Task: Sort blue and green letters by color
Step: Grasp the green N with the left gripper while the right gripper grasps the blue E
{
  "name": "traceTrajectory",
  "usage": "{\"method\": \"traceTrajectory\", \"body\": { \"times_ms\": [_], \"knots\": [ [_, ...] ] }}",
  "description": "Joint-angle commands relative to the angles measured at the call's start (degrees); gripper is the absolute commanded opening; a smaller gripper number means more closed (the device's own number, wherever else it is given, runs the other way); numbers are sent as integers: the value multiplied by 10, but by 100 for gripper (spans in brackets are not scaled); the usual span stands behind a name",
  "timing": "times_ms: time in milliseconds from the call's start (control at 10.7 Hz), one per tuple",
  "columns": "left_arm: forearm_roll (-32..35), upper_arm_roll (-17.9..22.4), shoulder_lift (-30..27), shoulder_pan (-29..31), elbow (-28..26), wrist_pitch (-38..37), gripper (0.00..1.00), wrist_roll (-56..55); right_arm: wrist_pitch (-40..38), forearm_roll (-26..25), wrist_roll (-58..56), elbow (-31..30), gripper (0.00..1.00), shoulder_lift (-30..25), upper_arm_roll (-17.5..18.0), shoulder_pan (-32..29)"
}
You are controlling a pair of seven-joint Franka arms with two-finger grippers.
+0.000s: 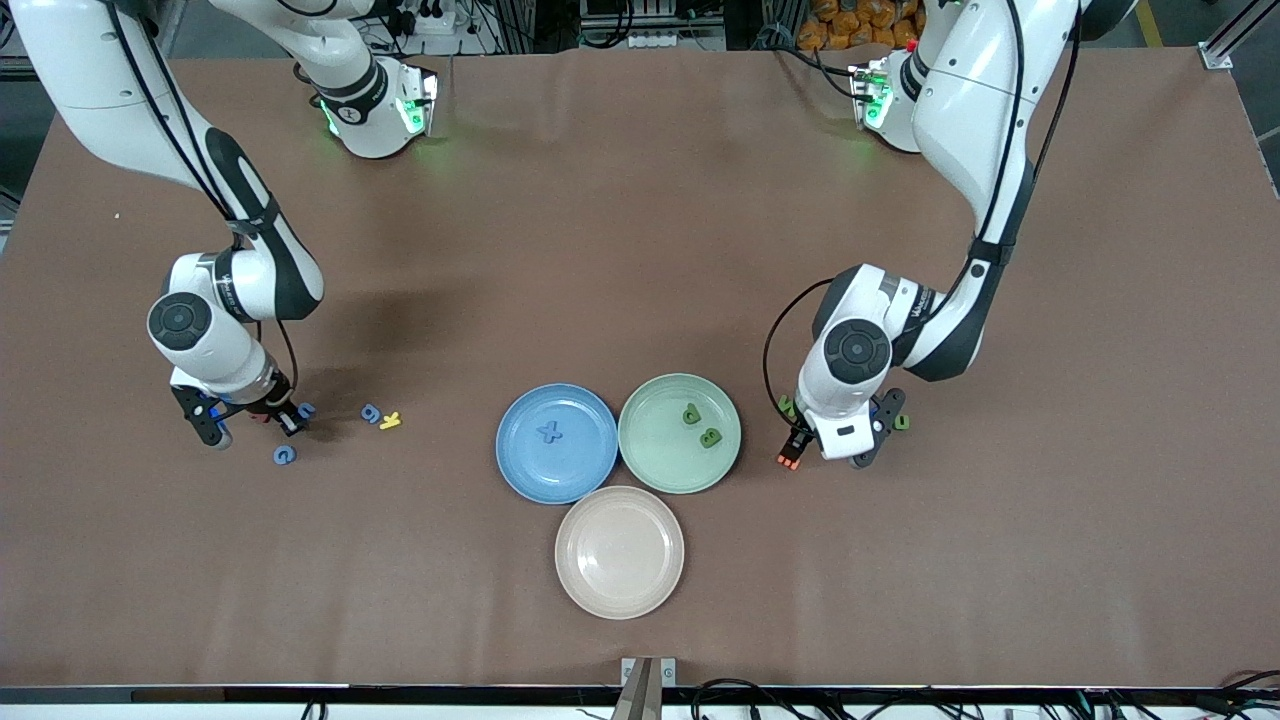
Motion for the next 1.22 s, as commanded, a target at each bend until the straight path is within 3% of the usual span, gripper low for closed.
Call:
{"method": "traceTrajectory", "body": {
  "times_ms": [0,561,842,1123],
  "knots": [
    [-1,-13,-37,2,-60,50,100,-42,2,-12,28,-13,0,-7,4,-5],
    [-1,-14,-22,-5,-74,114,100,-99,-33,-14,15,-3,0,-32,13,19],
    [-2,-14,-7,-5,-73,115,100,-107,-75,-14,-38,17,0,-47,50,17],
    [-1,-14,-2,-8,-81,130,100,-114,-152,-14,-63,72,0,-50,109,17]
  ]
}}
